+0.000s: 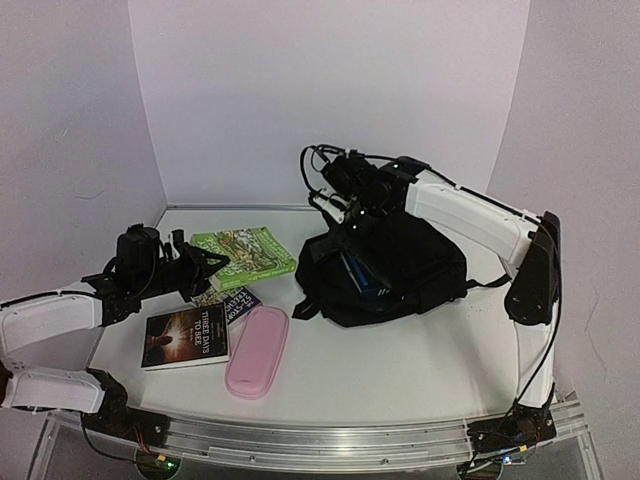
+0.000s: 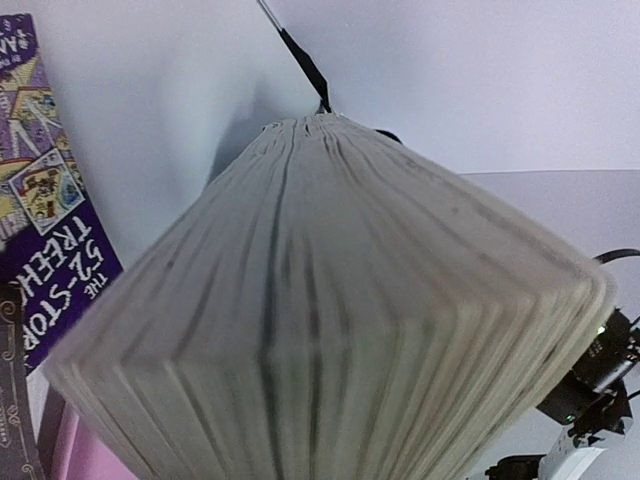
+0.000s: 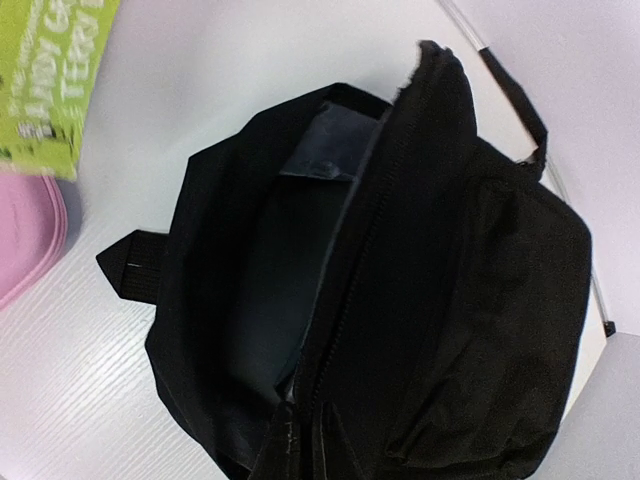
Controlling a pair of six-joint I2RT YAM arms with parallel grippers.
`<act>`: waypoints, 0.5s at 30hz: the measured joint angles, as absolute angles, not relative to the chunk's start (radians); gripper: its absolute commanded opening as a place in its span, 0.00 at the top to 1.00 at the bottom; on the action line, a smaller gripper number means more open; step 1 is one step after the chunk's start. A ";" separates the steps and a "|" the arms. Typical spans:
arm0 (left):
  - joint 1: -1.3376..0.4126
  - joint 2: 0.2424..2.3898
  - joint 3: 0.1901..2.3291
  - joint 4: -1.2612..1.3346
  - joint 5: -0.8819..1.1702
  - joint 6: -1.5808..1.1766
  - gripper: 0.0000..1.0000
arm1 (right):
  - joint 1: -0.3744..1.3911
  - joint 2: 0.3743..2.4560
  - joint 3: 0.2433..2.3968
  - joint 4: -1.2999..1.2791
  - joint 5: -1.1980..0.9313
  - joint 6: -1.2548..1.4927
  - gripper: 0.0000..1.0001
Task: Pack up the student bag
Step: Place the book in the student bag.
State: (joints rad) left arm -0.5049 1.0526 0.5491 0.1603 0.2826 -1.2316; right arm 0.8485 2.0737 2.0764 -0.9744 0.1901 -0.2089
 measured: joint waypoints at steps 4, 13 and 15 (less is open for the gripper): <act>-0.506 1.133 0.549 0.276 0.345 -1.237 1.00 | 0.829 2.040 2.127 -0.973 0.195 -0.209 1.00; -0.554 1.392 0.589 0.465 0.421 -1.266 1.00 | 0.814 2.005 2.141 -0.973 0.166 -0.212 1.00; -0.579 1.481 0.638 0.506 0.431 -1.278 1.00 | 0.814 2.005 2.141 -0.973 0.155 -0.209 1.00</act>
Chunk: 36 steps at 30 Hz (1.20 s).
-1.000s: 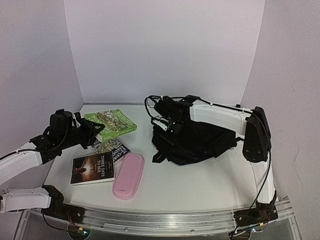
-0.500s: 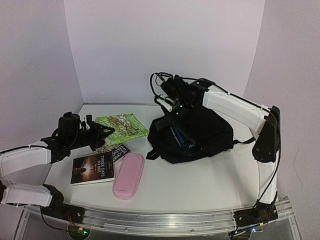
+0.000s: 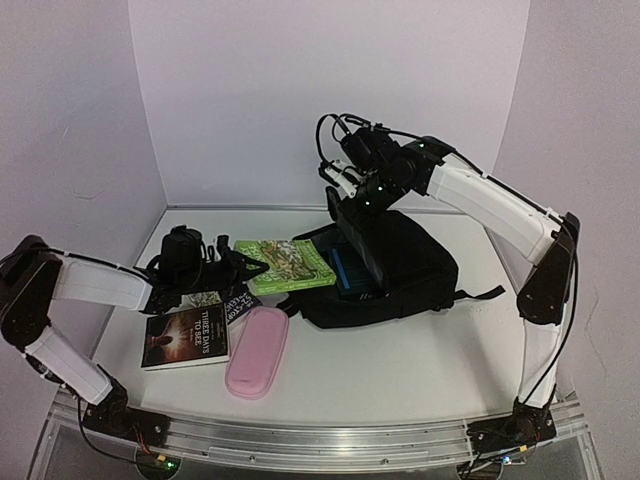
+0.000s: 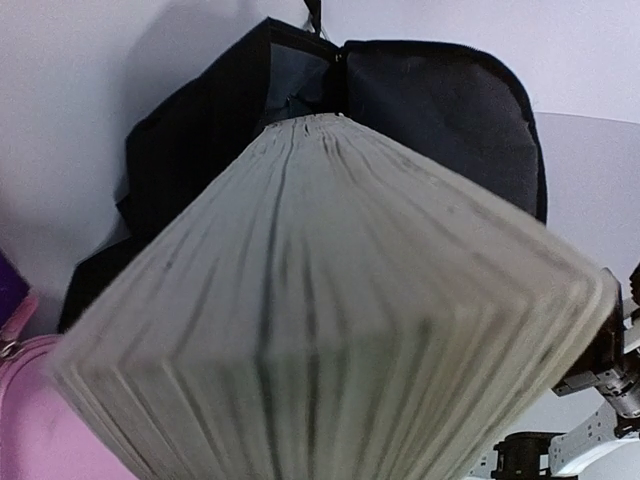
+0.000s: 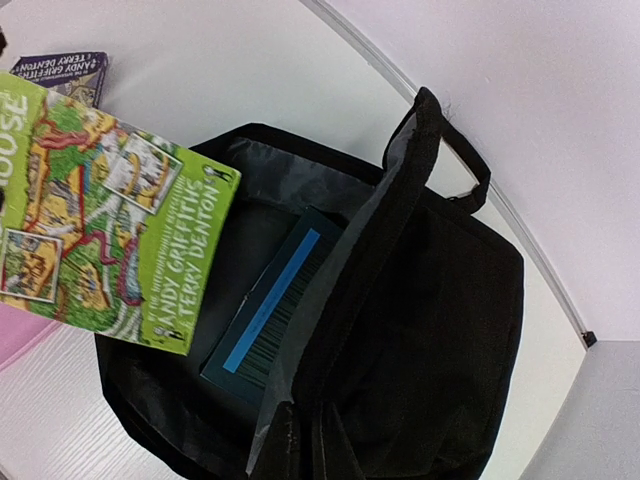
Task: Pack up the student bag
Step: Place the book in the student bag.
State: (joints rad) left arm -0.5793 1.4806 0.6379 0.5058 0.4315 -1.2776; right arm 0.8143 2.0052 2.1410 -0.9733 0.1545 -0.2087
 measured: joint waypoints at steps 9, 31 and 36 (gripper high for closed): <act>-0.653 1.816 0.875 0.673 0.473 -1.338 1.00 | 0.814 1.988 2.141 -0.976 0.078 -0.189 1.00; -0.746 2.341 1.573 0.535 0.414 -1.385 0.91 | 0.814 1.959 2.141 -0.982 -0.067 -0.138 1.00; -0.758 2.391 1.695 0.421 0.395 -1.371 0.56 | 0.814 1.959 2.141 -0.982 -0.073 -0.129 1.00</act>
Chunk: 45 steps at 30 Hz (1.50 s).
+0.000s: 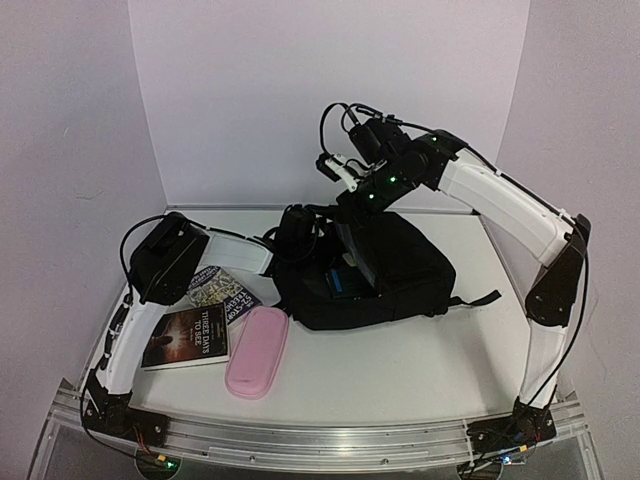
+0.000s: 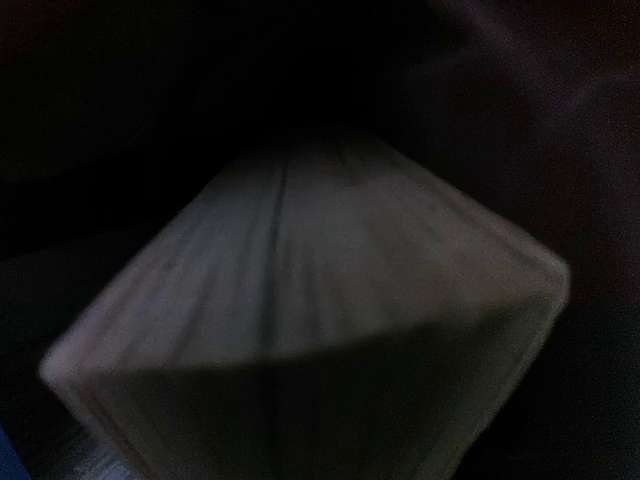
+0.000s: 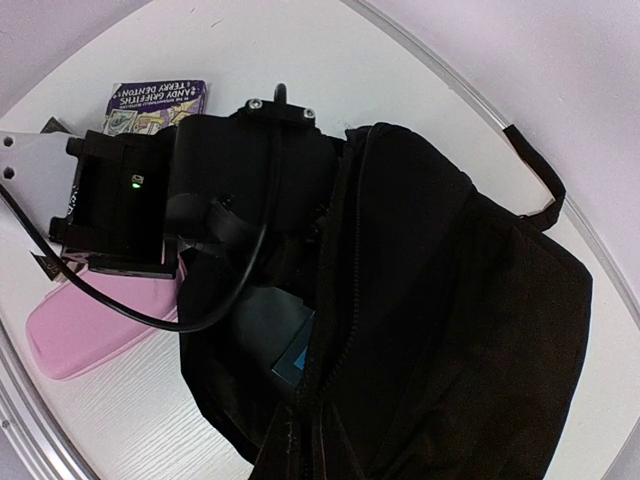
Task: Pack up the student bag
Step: Place the book in the student bag.
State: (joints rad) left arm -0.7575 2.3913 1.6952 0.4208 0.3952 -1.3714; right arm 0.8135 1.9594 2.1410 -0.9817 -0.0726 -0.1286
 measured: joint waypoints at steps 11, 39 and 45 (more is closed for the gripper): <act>-0.766 2.284 1.597 0.302 0.312 -1.320 0.37 | 0.762 1.959 2.143 -0.979 -0.081 -0.118 1.00; -0.783 2.187 1.440 0.373 0.378 -1.313 1.00 | 0.731 1.955 2.130 -0.972 -0.099 -0.125 1.00; -0.802 2.186 1.449 0.361 0.418 -1.308 0.98 | 0.731 1.955 2.130 -0.971 -0.117 -0.127 1.00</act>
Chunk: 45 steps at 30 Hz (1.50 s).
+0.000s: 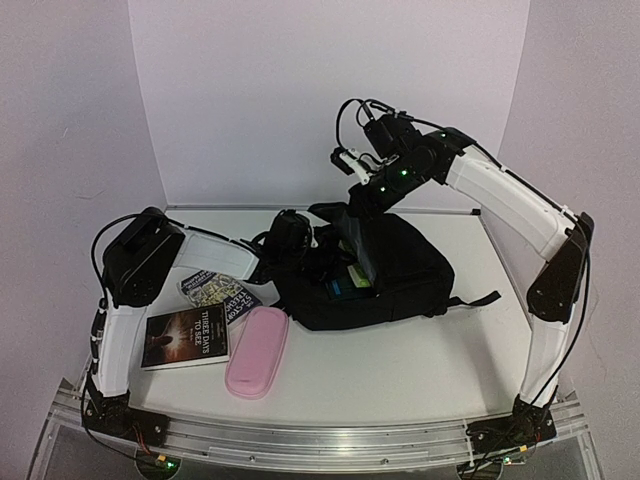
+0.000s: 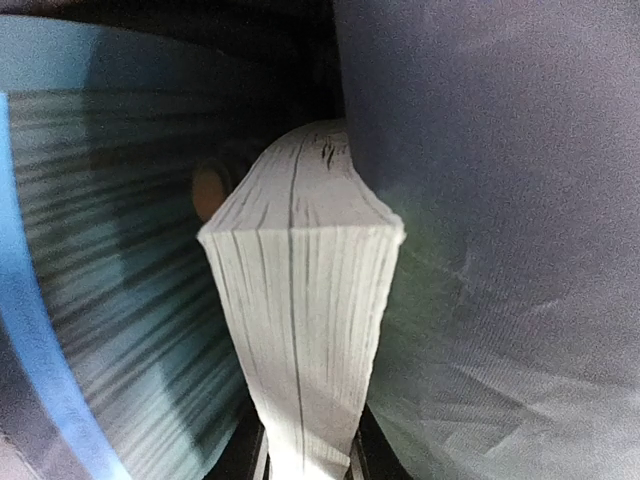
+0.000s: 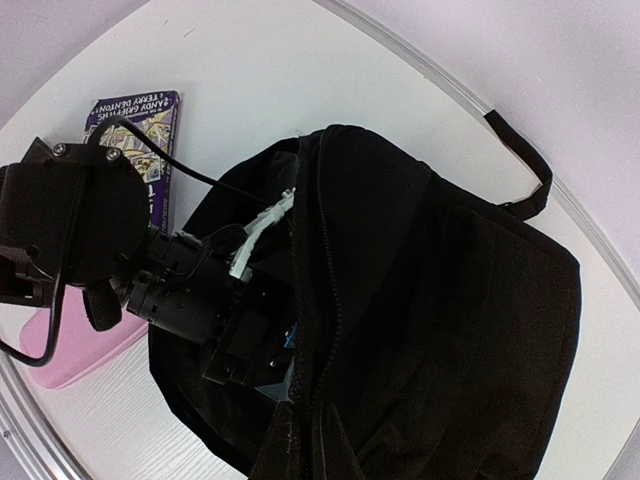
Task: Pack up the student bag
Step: Place the book in the student bag.
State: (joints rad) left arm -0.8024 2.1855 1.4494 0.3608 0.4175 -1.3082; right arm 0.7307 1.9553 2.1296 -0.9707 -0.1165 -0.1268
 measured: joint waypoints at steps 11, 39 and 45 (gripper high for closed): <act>-0.806 2.399 1.751 0.293 0.443 -1.317 0.67 | 0.711 1.955 2.131 -0.966 -0.126 -0.126 1.00; -0.654 1.666 1.139 0.023 0.269 -1.097 0.00 | 0.563 1.876 1.986 -0.942 -0.300 -0.114 0.91; -0.614 1.425 0.969 -0.168 0.177 -1.047 0.00 | 0.595 1.876 1.888 -0.937 -0.385 -0.103 0.37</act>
